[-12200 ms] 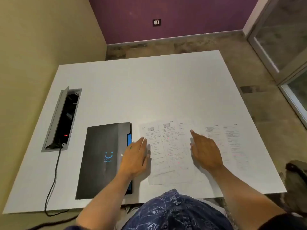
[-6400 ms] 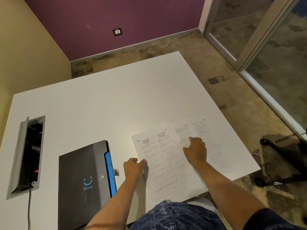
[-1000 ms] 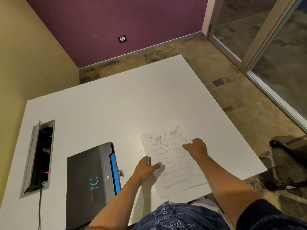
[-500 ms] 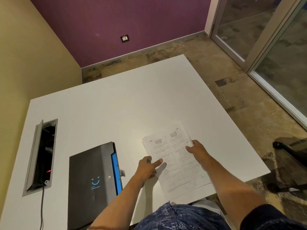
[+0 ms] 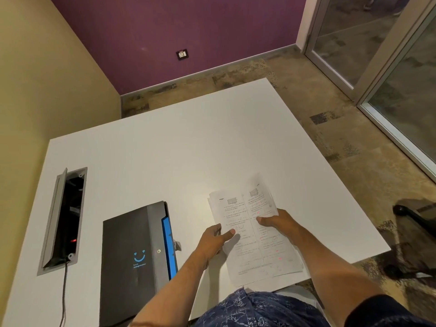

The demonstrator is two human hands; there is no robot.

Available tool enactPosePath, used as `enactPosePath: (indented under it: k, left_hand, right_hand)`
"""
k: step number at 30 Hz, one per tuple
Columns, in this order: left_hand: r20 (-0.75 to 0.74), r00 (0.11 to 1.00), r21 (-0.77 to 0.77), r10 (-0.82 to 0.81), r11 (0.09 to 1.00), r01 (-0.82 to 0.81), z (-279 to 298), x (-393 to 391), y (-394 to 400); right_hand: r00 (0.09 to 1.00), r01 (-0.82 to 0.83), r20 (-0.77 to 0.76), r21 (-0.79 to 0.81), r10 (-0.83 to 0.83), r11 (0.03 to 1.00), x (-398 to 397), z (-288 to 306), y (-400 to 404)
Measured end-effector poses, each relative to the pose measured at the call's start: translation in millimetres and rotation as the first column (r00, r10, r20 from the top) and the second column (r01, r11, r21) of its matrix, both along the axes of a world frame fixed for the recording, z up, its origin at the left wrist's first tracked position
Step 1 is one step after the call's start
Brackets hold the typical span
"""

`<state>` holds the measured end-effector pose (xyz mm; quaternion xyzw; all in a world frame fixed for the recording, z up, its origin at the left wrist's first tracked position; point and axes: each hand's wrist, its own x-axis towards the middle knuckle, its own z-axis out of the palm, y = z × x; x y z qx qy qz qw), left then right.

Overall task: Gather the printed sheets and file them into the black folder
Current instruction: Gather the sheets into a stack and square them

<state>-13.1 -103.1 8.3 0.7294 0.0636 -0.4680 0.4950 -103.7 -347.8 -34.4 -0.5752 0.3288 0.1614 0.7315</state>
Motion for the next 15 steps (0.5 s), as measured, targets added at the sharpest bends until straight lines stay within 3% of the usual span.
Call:
enactPosePath:
  k: [4, 10, 15]
  left_hand:
    - [-0.016, 1.0, -0.027, 0.018, 0.999, -0.018, 0, -2, 6]
    - [0.072, 0.995, -0.089, 0.07, 0.994, -0.063, -3, 8, 12]
    - [0.072, 0.975, -0.139, 0.212, 0.97, -0.2, 3, 30, 16]
  right_hand:
    - [0.999, 0.023, -0.029, -0.065, -0.025, 0.998, 0, -3, -3]
    - [0.998, 0.015, 0.057, 0.024, -0.016, 1.0, 3, 5, -2]
    - [0.991, -0.014, 0.131, 0.055, 0.007, 0.998, 4, 13, -3]
